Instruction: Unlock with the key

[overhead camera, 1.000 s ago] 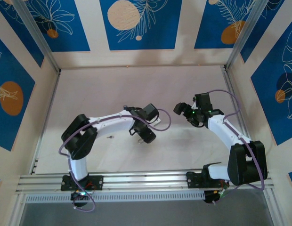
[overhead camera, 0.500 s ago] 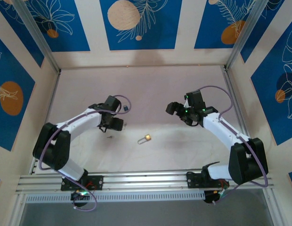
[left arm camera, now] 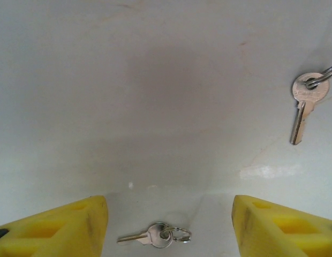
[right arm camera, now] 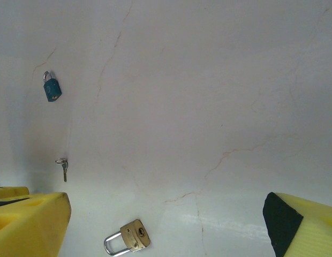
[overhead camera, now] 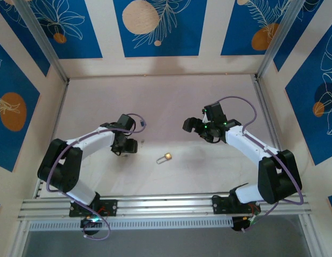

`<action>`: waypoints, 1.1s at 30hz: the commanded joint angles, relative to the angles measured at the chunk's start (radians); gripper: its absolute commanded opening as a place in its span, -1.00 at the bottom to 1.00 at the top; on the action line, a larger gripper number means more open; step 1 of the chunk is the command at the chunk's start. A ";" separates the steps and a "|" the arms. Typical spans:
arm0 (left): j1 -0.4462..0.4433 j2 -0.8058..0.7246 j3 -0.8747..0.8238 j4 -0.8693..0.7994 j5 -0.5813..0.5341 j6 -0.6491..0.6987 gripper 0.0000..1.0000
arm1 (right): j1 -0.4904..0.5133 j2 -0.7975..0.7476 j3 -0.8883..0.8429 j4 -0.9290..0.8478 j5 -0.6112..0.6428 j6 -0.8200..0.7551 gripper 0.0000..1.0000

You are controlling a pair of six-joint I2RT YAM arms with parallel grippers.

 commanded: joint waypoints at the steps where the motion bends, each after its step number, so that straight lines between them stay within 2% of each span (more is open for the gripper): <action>1: 0.009 0.015 -0.019 0.021 0.050 -0.024 0.27 | 0.003 -0.006 0.023 -0.017 0.013 -0.012 0.88; 18: 0.000 -0.048 -0.105 0.013 0.110 -0.056 0.33 | 0.004 -0.010 0.022 -0.014 0.008 -0.010 0.87; 23: -0.002 -0.080 -0.048 -0.010 0.057 -0.040 0.34 | 0.005 -0.009 0.021 -0.011 0.008 -0.011 0.87; 26: -0.002 -0.052 0.046 -0.019 0.068 -0.025 0.33 | 0.004 -0.009 0.025 -0.012 0.004 -0.010 0.87; 29: -0.003 -0.008 0.120 -0.003 0.090 -0.012 0.23 | 0.004 -0.018 0.021 -0.014 0.009 -0.012 0.87; 33: -0.006 0.067 0.185 0.026 0.127 0.010 -0.10 | 0.004 -0.023 0.014 -0.014 0.011 -0.015 0.86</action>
